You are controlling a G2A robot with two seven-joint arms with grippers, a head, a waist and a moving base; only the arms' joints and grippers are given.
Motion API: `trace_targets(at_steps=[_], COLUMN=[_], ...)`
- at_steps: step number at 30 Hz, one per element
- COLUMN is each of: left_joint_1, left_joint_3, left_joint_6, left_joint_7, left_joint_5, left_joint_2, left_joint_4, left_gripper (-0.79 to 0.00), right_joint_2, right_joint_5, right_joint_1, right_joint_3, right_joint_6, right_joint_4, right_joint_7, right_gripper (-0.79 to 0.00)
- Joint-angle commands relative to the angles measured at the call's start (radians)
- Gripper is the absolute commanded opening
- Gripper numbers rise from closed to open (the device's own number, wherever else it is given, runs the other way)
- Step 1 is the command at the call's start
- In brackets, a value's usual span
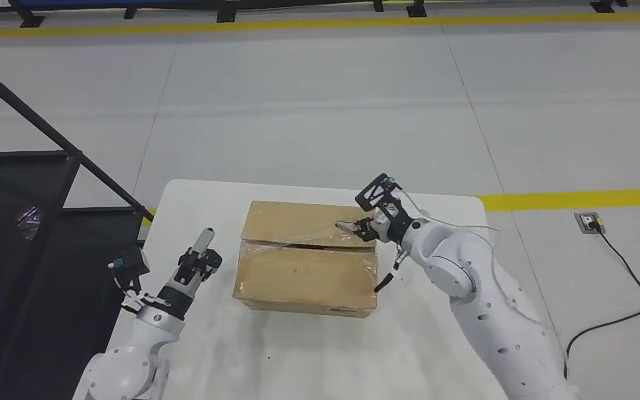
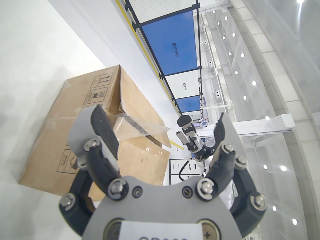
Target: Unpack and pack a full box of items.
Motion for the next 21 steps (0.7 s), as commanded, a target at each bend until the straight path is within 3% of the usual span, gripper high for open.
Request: trace_targets(at_steps=[1, 6, 13, 17, 20, 21], left_joint_1=[0.0, -0.002, -0.005, -0.005, -0.004, -0.004], left_joint_3=[0.001, 0.005, 0.01, 0.009, 0.007, 0.006], left_joint_6=[0.0, 0.002, 0.005, 0.006, 0.005, 0.004], left_joint_7=[-0.001, -0.001, 0.003, 0.006, 0.007, 0.009], left_joint_5=[0.001, 0.004, 0.009, 0.007, 0.004, 0.002], left_joint_2=[0.0, 0.0, 0.001, 0.001, 0.001, 0.001], left_joint_4=[0.0, 0.0, 0.0, 0.001, 0.002, 0.002], left_gripper=[0.0, 0.0, 0.0, 0.0, 0.0, 0.0], right_joint_2=[0.002, 0.006, 0.006, 0.004, 0.002, 0.001], right_joint_5=[0.044, 0.065, 0.064, 0.063, 0.068, 0.07], right_joint_1=[0.016, 0.044, 0.091, 0.115, 0.131, 0.136], right_joint_3=[0.007, 0.001, -0.029, -0.046, -0.058, -0.06], right_joint_6=[-0.061, -0.18, -0.253, -0.271, -0.275, -0.277], right_joint_4=[0.032, 0.081, 0.138, 0.177, 0.206, 0.214], right_joint_7=[0.005, -0.009, 0.024, 0.024, 0.021, 0.019], right_gripper=[0.0, 0.0, -0.022, -0.4, -0.536, -0.616])
